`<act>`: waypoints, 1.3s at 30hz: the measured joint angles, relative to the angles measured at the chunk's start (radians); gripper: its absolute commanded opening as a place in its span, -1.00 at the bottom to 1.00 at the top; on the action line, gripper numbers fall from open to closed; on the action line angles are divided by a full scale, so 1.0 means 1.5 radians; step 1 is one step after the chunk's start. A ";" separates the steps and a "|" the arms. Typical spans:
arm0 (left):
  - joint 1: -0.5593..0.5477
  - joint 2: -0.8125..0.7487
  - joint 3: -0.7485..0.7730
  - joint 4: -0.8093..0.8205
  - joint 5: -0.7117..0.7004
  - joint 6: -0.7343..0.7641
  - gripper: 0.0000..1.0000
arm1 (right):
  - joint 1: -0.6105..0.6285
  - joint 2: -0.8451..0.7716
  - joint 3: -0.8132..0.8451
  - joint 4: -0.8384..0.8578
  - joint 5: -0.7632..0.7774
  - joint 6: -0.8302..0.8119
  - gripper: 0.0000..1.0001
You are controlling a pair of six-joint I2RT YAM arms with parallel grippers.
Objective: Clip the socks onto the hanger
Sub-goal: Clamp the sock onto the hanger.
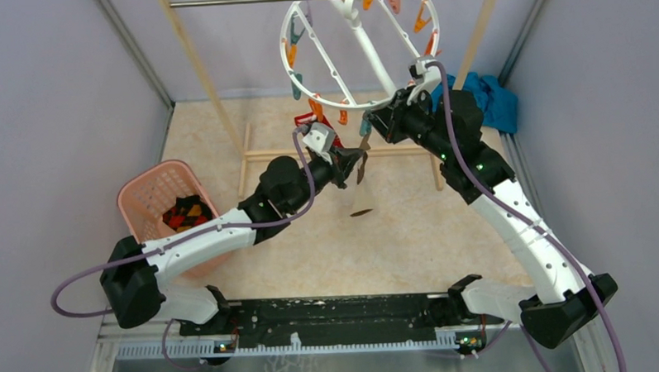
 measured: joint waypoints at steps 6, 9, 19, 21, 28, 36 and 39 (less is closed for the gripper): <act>-0.008 0.001 0.007 0.008 -0.035 0.011 -1.00 | 0.000 0.000 0.000 0.000 0.003 0.000 -1.00; -0.009 0.001 0.007 0.011 -0.045 0.013 -1.00 | 0.000 0.000 0.000 0.000 0.003 0.000 -1.00; -0.014 0.001 0.009 0.027 -0.061 0.013 -1.00 | 0.000 0.000 0.000 0.000 0.004 0.000 -1.00; -0.016 0.001 0.010 0.030 -0.062 0.013 -1.00 | 0.000 0.000 0.000 0.000 0.004 0.000 -1.00; -0.021 0.004 0.017 0.041 -0.069 0.013 -1.00 | 0.000 0.000 0.000 0.001 0.003 0.001 -1.00; -0.028 0.019 0.031 0.046 -0.080 0.013 -1.00 | 0.000 0.000 0.000 0.002 0.003 0.001 -1.00; -0.032 0.026 0.039 0.048 -0.086 0.013 -1.00 | 0.000 0.000 0.000 0.002 0.003 0.001 -1.00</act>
